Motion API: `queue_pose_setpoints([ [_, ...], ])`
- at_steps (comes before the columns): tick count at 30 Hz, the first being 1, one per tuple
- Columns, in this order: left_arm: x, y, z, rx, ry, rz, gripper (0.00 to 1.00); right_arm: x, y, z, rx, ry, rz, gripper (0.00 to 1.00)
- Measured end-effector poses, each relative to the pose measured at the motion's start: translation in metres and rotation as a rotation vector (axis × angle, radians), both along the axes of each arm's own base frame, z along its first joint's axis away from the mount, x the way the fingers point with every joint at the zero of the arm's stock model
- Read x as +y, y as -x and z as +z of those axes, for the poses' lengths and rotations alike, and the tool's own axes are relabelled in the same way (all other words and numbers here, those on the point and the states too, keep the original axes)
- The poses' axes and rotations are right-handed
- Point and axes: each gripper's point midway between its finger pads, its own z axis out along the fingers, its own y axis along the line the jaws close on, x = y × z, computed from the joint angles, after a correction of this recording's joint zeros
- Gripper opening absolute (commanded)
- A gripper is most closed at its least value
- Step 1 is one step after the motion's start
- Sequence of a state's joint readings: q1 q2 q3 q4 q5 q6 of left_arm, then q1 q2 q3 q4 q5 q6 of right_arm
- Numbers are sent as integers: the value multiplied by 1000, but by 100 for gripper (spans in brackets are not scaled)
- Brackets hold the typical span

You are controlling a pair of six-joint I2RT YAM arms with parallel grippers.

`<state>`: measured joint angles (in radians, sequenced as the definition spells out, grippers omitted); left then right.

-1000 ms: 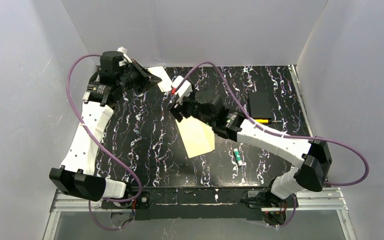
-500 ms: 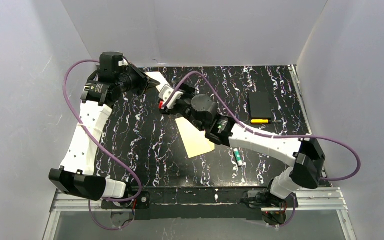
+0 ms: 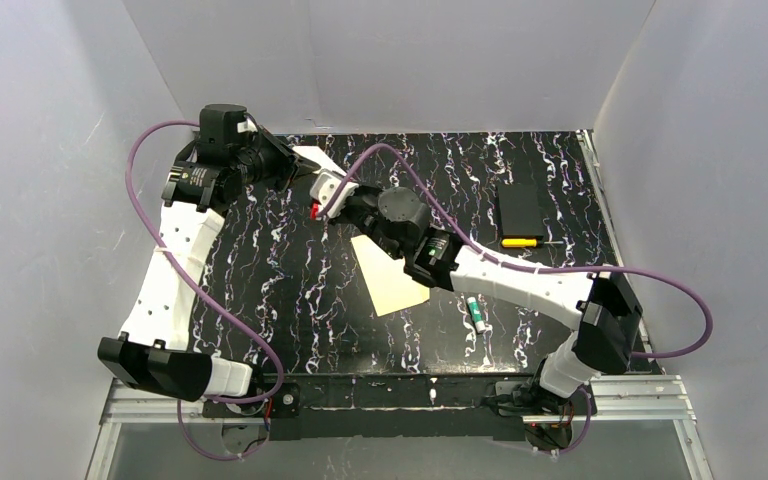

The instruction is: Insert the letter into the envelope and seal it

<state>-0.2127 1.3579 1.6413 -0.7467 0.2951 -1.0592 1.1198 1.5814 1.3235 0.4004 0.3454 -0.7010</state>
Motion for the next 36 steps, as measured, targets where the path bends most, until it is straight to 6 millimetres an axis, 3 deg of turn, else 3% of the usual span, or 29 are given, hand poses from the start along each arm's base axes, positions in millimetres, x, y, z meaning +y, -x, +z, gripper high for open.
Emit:
queue_pose_setpoints([
  [3, -1, -1, 2, -9, 3, -3, 28, 0, 0, 4, 0, -13, 0, 1],
  [7, -2, -4, 8, -46, 6, -17, 72, 0, 0, 4, 7, -22, 1, 1],
  [11, -2, -5, 22, -152, 3, -36, 95, -2, -2, 5, 51, -65, -24, 1],
  [15, 7, 1, 39, -303, -24, -44, 98, -4, -12, 20, 161, -179, -70, 1],
  [18, 13, 5, 63, -436, -53, -52, 98, -12, -34, 43, 305, -343, -81, 1],
  [22, 10, 3, 89, -556, -60, -91, 98, -54, -85, 69, 536, -673, -87, 1],
  [26, -2, -4, 101, -616, -20, -151, 98, -98, -123, 75, 745, -1001, -82, 1],
  [28, -11, -7, 110, -653, 28, -187, 98, -103, -123, 76, 845, -1140, -27, 1],
  [30, -19, -9, 122, -689, 86, -223, 98, -95, -114, 83, 935, -1233, 57, 1],
  [36, -34, -24, 134, -693, 185, -283, 97, -74, -74, 137, 1115, -1417, 393, 1],
])
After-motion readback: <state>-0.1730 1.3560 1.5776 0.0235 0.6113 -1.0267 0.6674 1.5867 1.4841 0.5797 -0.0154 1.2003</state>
